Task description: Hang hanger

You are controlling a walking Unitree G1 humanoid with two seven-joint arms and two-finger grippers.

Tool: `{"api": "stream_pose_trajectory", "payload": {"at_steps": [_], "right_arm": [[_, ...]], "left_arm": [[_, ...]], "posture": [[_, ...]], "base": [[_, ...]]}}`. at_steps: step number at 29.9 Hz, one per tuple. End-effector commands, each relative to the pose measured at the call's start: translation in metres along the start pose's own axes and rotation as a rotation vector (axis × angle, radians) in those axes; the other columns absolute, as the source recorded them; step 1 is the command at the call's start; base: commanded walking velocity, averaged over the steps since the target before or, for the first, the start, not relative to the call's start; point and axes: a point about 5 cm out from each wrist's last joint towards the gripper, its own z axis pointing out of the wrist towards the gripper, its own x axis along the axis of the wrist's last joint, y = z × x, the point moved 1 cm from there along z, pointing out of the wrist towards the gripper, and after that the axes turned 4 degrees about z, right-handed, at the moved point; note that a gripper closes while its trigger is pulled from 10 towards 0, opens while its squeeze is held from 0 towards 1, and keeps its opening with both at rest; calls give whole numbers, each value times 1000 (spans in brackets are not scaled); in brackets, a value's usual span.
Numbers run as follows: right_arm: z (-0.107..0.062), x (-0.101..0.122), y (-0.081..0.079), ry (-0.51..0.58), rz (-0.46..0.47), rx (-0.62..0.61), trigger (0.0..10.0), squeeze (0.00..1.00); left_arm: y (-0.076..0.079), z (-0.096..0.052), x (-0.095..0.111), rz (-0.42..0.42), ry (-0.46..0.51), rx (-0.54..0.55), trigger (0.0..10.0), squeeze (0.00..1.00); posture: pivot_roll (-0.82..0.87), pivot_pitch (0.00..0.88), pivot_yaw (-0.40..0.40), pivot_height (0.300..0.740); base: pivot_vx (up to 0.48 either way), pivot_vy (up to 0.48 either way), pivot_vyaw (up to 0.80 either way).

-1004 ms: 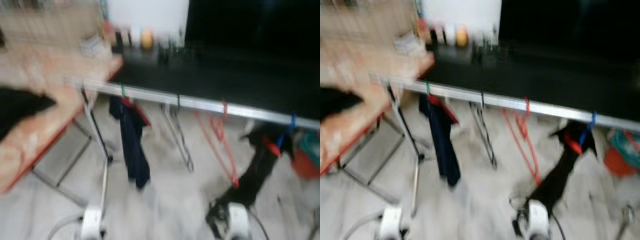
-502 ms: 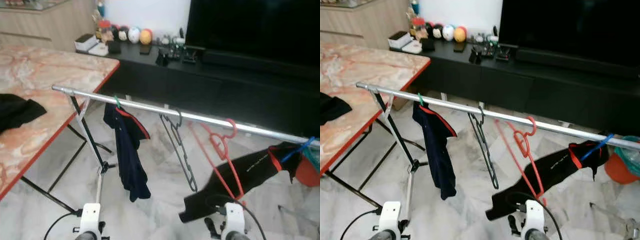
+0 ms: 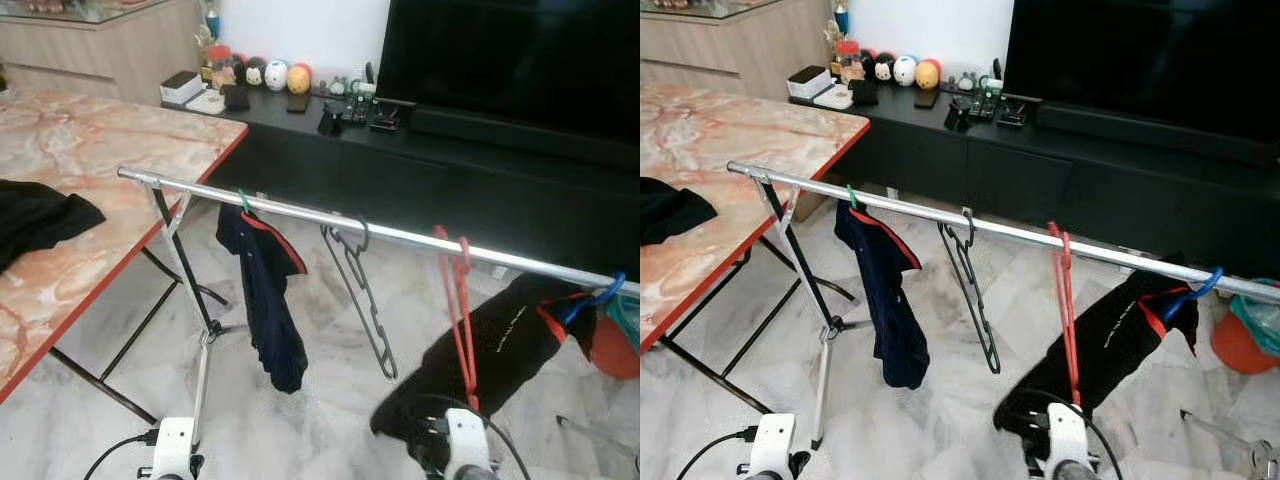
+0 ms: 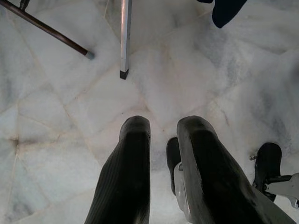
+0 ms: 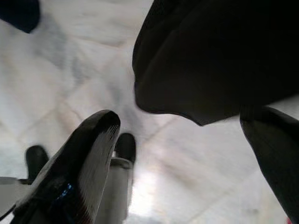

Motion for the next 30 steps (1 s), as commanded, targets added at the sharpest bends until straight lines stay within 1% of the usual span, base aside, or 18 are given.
{"api": "stream_pose_trajectory", "payload": {"at_steps": [1, 6, 10, 11, 13, 19, 21, 23, 25, 27, 30], "right_arm": [[0, -8, -1, -42, -11, 3, 10000, 0], [-2, -18, 1, -73, -31, -2, 10000, 0], [-4, -30, 11, -113, -26, -55, 10000, 0], [-4, -30, 11, -113, -26, -55, 10000, 0], [-5, -39, 14, -152, -14, -52, 10000, 0], [-6, -46, 9, -189, -57, -41, 10000, 0], [-6, -45, 8, -177, -50, -53, 10000, 0], [-5, -39, 10, -137, -15, -79, 10000, 0], [-5, -35, 11, -123, 10, -85, 10000, 0], [-4, -32, 13, -111, 13, -84, 10000, 0], [-5, -28, 20, -55, 27, -69, 10000, 0]], "left_arm": [[-4, -1, -1, -7, 4, 16, 10000, 0], [-2, 0, 0, -12, 10, 13, 10000, 0], [0, 0, 0, -15, 11, 11, 10000, 0], [0, 0, 0, -15, 11, 11, 10000, 0], [2, -1, -2, -16, 9, 6, 10000, 0], [4, -1, -3, -20, 7, -1, 10000, 0], [5, -1, -4, -21, 5, -3, 10000, 0], [5, -2, -5, -20, 3, -4, 10000, 0], [5, -2, -5, -21, 2, -5, 10000, 0], [5, -2, -6, -19, 0, -6, 10000, 0], [4, -3, -8, -21, -2, -4, 10000, 0]], "posture": [[51, 0, -38, 740], [52, 0, -42, 740], [43, 0, -47, 740], [43, 0, -47, 740], [36, 0, -47, 740], [37, 0, -51, 740], [38, 0, -52, 740], [37, 0, -53, 740], [34, 0, -54, 740], [28, 0, -59, 740], [27, 0, -61, 740]], "base": [[0, 0, 0], [0, 0, 0], [0, 0, 0], [0, 0, 0], [0, 0, 0], [0, 0, 0], [0, 0, 0], [0, 0, 0], [0, 0, 0], [0, 0, 0], [0, 0, 0]]}}
